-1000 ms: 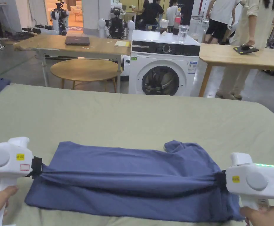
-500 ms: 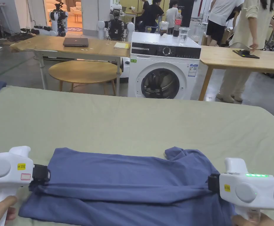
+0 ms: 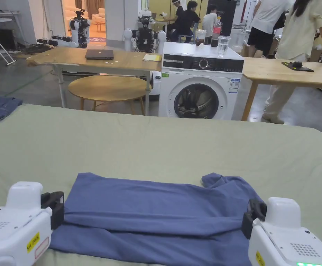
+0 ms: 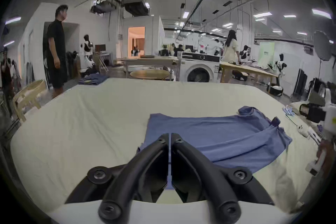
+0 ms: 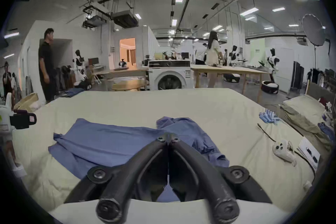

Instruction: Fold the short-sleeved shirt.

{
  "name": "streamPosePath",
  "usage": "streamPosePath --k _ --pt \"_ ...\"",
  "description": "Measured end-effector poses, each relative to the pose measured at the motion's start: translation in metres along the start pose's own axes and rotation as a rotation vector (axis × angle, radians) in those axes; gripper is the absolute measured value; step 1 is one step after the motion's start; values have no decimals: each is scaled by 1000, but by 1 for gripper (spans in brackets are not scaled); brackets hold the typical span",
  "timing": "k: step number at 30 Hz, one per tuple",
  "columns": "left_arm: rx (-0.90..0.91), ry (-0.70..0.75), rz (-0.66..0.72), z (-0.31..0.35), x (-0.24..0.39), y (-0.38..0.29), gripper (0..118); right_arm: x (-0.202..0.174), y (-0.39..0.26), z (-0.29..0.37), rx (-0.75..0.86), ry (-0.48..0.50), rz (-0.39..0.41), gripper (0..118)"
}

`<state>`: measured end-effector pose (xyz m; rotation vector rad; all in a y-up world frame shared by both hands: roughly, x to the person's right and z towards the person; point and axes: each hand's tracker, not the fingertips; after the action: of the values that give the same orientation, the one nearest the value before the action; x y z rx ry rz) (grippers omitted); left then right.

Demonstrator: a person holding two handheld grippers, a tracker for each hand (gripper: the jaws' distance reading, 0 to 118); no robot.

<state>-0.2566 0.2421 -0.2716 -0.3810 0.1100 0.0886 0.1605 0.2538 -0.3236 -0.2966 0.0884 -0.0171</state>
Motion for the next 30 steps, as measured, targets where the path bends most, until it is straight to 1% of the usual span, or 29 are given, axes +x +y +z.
streamPosePath --k 2,6,7,8,9,11,14,15,16,17,18,19,20,23,24,25,27,28,29,30 --pt "-11 -8 5 0 -6 -6 0 -5 -3 8 7 7 9 0" --pt "-92 30 -6 -4 -22 -7 0 -9 -8 18 11 11 27 0" --pt "-132 27 6 -10 -29 -6 0 -8 -9 18 9 9 35 0" --pt "-216 17 36 -18 -38 -7 0 -8 -10 18 2 8 38 0" --pt "-220 14 65 -24 -42 -7 0 -7 -12 18 -6 10 38 0" --pt "-309 5 99 -42 -58 -4 0 -2 -15 16 -25 14 33 0" --pt "-428 14 96 -74 -67 -2 0 2 -21 12 -60 7 35 0" --pt "-496 11 93 -87 -72 -2 1 6 -23 11 -70 5 34 0" --pt "-533 -5 104 -96 -76 -3 11 7 -24 11 -77 2 34 0" --pt "-593 -12 127 -107 -77 -5 31 9 -26 10 -83 -4 35 0" --pt "-636 -23 140 -118 -78 -9 40 11 -28 10 -88 -9 36 0" --pt "-670 -34 149 -126 -79 -13 44 13 -29 10 -94 -14 37 0" --pt "-716 -14 142 -133 -78 -17 45 15 -30 9 -100 -18 37 0" --pt "-897 41 82 -152 -71 -38 45 20 -33 8 -120 -31 36 0" --pt "-825 20 87 -151 -69 -37 45 22 -33 8 -125 -33 33 0" --pt "-819 33 89 -137 -59 -33 45 25 -33 8 -136 -33 24 0" --pt "-812 74 108 -135 -51 -33 43 31 -32 9 -155 -24 -19 0" --pt "-795 77 70 -133 -51 -35 39 34 -31 8 -163 -17 -40 0" --pt "-786 66 34 -132 -54 -35 32 37 -31 7 -169 -20 -47 0" --pt "-777 58 28 -130 -52 -36 20 39 -31 5 -176 -24 -43 0"
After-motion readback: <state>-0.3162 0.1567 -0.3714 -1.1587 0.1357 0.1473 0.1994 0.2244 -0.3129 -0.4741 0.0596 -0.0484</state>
